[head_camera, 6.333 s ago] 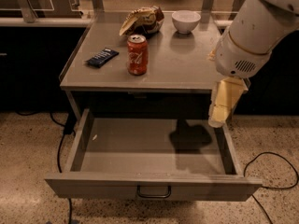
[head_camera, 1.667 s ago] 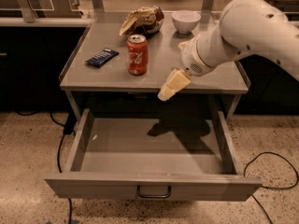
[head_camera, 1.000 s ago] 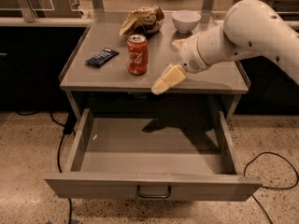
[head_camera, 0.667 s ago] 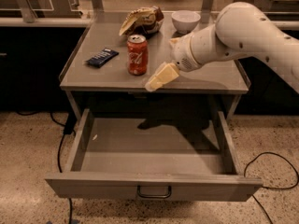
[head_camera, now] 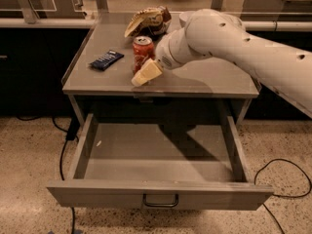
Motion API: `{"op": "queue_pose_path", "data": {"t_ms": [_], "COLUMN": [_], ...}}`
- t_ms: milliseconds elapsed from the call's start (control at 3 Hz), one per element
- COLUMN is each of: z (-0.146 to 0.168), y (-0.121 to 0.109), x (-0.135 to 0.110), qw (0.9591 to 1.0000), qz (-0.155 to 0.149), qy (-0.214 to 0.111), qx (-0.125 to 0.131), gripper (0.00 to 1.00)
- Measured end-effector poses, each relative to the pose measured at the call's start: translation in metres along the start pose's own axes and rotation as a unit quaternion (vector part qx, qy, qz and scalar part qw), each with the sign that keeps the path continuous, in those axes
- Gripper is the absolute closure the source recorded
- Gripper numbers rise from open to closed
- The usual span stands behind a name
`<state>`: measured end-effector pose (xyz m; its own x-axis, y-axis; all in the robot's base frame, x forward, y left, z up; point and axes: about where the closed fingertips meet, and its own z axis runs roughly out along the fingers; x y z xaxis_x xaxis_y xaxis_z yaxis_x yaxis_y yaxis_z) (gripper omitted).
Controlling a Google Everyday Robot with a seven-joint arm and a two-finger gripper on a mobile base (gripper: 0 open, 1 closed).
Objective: Place coke can into top drawer
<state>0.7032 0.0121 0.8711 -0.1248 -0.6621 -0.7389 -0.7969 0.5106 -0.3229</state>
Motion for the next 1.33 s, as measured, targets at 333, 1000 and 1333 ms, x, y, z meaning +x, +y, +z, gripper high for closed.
{"op": "queue_pose_path", "data": {"t_ms": [333, 1000, 1333], "z": [0.0, 0.071, 0.071], "y": [0.0, -0.007, -0.007], "x": [0.0, -0.008, -0.008], "qw": [1.0, 0.9998, 0.9998], "qz": [0.0, 0.003, 0.003], "qy": [0.0, 0.019, 0.019], "qx": [0.0, 0.006, 0.006], "gripper": [0.0, 0.0, 0.0]}}
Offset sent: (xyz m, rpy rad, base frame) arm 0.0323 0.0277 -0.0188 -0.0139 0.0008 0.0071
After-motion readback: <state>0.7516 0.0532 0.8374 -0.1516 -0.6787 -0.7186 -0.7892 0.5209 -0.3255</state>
